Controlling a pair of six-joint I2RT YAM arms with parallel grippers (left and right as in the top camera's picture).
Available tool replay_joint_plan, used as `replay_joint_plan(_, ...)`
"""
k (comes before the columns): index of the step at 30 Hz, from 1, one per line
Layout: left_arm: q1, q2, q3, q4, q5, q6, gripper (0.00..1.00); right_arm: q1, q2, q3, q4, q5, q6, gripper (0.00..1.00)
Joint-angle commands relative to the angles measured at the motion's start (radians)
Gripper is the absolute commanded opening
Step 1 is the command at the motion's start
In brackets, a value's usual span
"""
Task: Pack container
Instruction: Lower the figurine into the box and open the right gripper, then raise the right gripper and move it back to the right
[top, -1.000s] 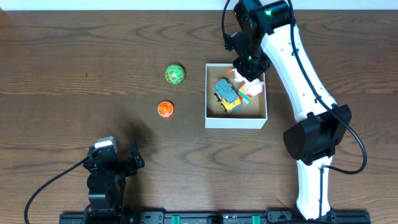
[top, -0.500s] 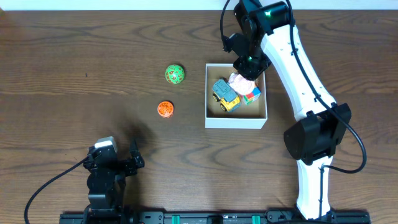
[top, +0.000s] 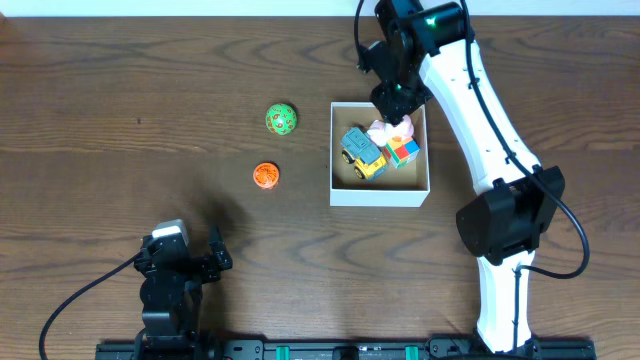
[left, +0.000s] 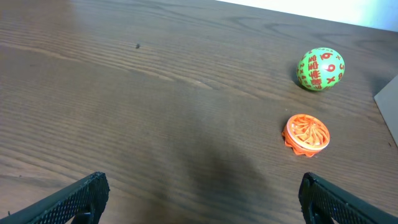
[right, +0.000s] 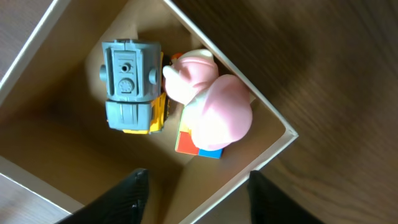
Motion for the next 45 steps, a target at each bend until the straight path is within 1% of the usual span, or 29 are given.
replay_joint_plan(1,0.004,0.000,-0.019,0.001,-0.001,-0.005,0.98,-0.017,-0.017,0.088,0.002,0.015,0.133,0.66)
replay_joint_plan(3,0.004,0.000,-0.019,0.001,-0.001,-0.005,0.98,-0.023,-0.018,0.142,0.000,0.030,0.187,0.78)
replay_joint_plan(5,0.004,0.000,-0.019,0.001,-0.001,-0.005,0.98,-0.033,-0.020,0.214,-0.002,0.072,0.251,0.95)
replay_joint_plan(6,0.004,0.000,-0.019,0.001,-0.001,-0.005,0.98,-0.039,-0.023,0.246,-0.002,0.093,0.276,0.99)
replay_joint_plan(11,0.004,0.000,-0.019,0.001,-0.001,-0.005,0.98,-0.096,-0.044,0.364,-0.002,0.199,0.397,0.99)
replay_joint_plan(18,0.004,0.000,-0.019,0.001,-0.001,-0.005,0.98,-0.253,-0.054,0.355,-0.033,0.216,0.545,0.99)
replay_joint_plan(21,0.004,0.000,-0.019,0.001,-0.001,-0.005,0.98,-0.327,-0.054,0.304,-0.029,0.212,0.596,0.99)
replay_joint_plan(24,0.004,0.000,-0.019,0.001,-0.001,-0.005,0.98,-0.385,-0.054,0.222,-0.003,0.203,0.616,0.99)
replay_joint_plan(29,0.004,0.000,-0.019,0.001,-0.001,-0.005,0.98,-0.438,-0.054,0.051,0.076,0.087,0.623,0.99)
replay_joint_plan(32,0.004,0.000,-0.019,0.001,-0.001,-0.005,0.98,-0.451,-0.054,-0.050,0.143,0.073,0.623,0.99)
replay_joint_plan(36,0.004,0.000,-0.019,0.001,-0.001,-0.005,0.98,-0.450,-0.054,-0.143,0.228,0.065,0.639,0.99)
replay_joint_plan(45,0.004,0.000,-0.019,0.001,-0.001,-0.005,0.98,-0.446,-0.054,-0.215,0.365,0.040,0.648,0.99)
